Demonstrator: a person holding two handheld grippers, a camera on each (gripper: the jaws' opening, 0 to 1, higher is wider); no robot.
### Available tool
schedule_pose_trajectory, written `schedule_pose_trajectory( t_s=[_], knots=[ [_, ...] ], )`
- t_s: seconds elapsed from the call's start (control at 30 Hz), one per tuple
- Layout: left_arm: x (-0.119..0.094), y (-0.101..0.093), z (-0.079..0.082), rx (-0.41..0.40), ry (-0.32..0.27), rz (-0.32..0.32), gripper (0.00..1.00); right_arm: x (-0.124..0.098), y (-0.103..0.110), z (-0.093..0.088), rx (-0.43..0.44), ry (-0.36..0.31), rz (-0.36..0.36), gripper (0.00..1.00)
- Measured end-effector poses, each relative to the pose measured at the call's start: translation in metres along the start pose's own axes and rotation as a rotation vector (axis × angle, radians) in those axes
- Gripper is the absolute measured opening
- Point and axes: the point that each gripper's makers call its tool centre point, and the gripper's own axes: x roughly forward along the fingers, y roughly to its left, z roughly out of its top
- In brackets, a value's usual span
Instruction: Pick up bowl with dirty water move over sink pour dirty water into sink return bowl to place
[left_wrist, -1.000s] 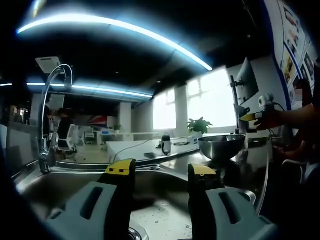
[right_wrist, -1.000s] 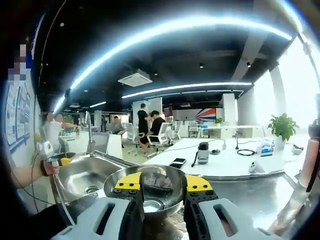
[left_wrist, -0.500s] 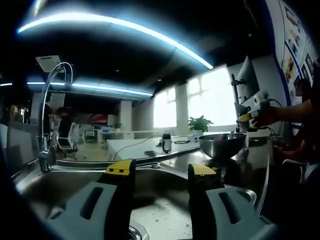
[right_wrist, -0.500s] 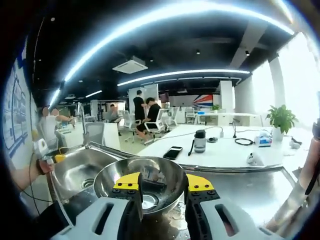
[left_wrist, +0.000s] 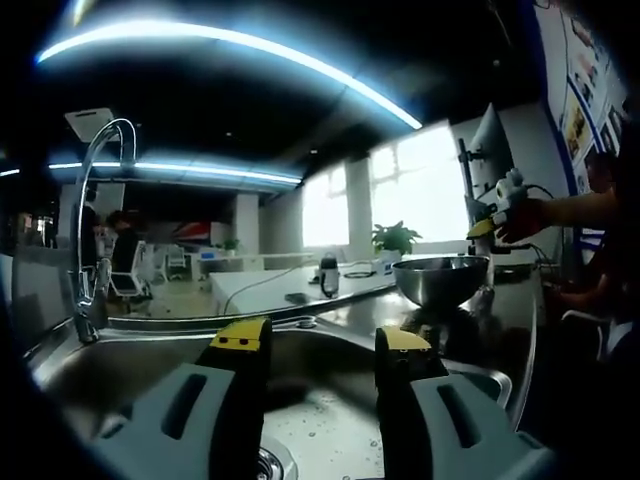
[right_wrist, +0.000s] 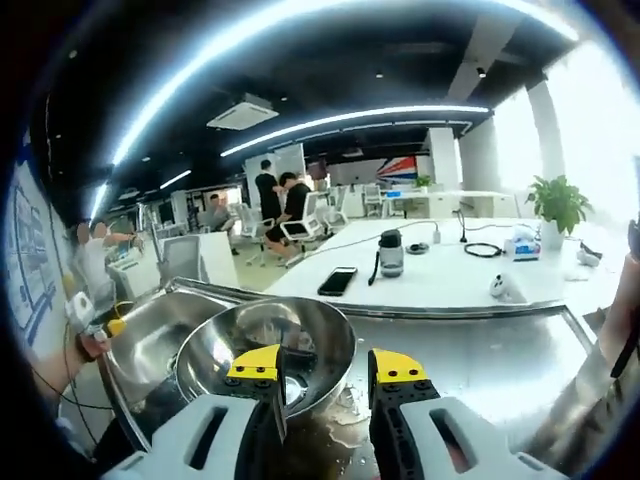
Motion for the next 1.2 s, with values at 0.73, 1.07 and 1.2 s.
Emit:
schedule_pose_trajectory(
  t_s=[0.73, 1.07, 1.2],
  knots=[
    [0.004, 0.011, -0.009, -0.001, 0.026, 0.015, 0.40, 0.025, -0.003, -0.028, 0.077, 0.317, 0.041, 0.23],
    [0.004, 0.009, -0.009, -0.007, 0.020, 0.002, 0.40, 0.034, 0.001, -0.033, 0.053, 0.370, 0.034, 0.23],
    [0.004, 0.006, -0.008, 0.000, 0.018, -0.007, 0.40, 0.036, -0.001, -0.034, 0.085, 0.407, 0.023, 0.19]
  ],
)
